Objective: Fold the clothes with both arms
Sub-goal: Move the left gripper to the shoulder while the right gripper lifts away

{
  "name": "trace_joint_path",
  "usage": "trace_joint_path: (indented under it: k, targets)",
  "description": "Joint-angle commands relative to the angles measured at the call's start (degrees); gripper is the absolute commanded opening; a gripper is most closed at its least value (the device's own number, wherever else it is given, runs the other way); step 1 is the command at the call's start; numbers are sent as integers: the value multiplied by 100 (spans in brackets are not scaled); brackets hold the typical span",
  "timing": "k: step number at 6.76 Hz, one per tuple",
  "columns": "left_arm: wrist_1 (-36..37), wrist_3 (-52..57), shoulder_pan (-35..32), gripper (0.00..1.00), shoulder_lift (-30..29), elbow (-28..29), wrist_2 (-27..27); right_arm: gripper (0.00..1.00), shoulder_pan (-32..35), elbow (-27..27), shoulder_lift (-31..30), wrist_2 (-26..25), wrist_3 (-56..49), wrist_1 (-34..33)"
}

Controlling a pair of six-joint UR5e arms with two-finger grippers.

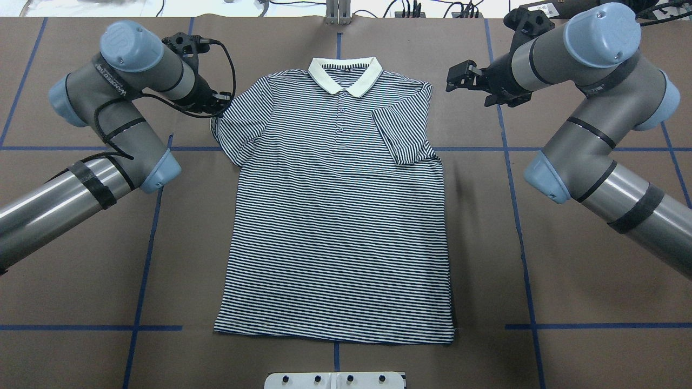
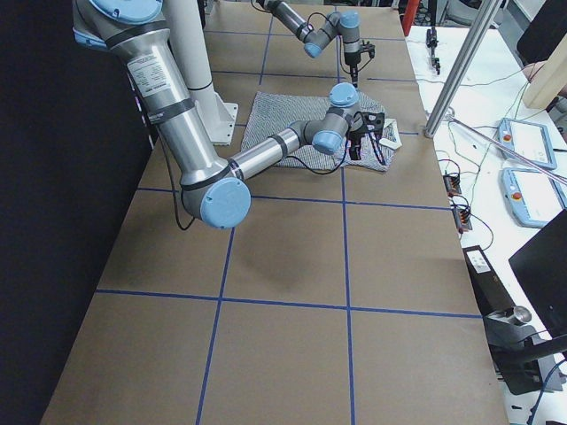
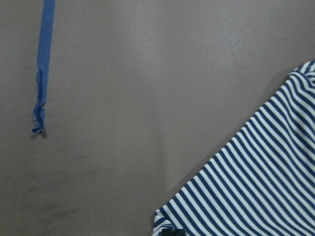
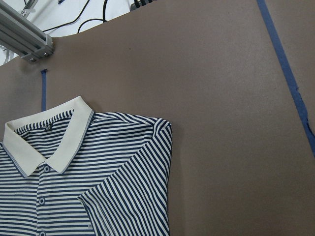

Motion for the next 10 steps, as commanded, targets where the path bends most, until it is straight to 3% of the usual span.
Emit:
trace_joint_path:
  k: [1,3,4,5,6,7,9,10]
  targets:
    - [515,-709,215,0,-595,-141,35,100,0,-5,-3,0,-11,-3]
    - [437,-1177,498,0,-1437,875,219,100,0,-40,-100,0,-151,-11]
    - [114,-1178,542,0,-1458,1132,525,100,0,-40,-109,-9,-152,-11]
    - [-219,-1186,543,12,-1467,1317,554,100,0,-14,-109,0,-143,-3]
    - [-240,-1204,569,77,-1458,1041,545,100,0,47,-109,8,-74,-3]
    - [-179,-1535,778,84,-1293,342,519,100,-26,230,-109,0,110,-11]
    - [-127,-2187,1157,84,-154,-1712,484,100,-690,1272,-737,-87,1467,-99]
    - [-91,-2249,1262,84,382,-2366,440,100,-1443,1948,-1238,-689,2065,-152]
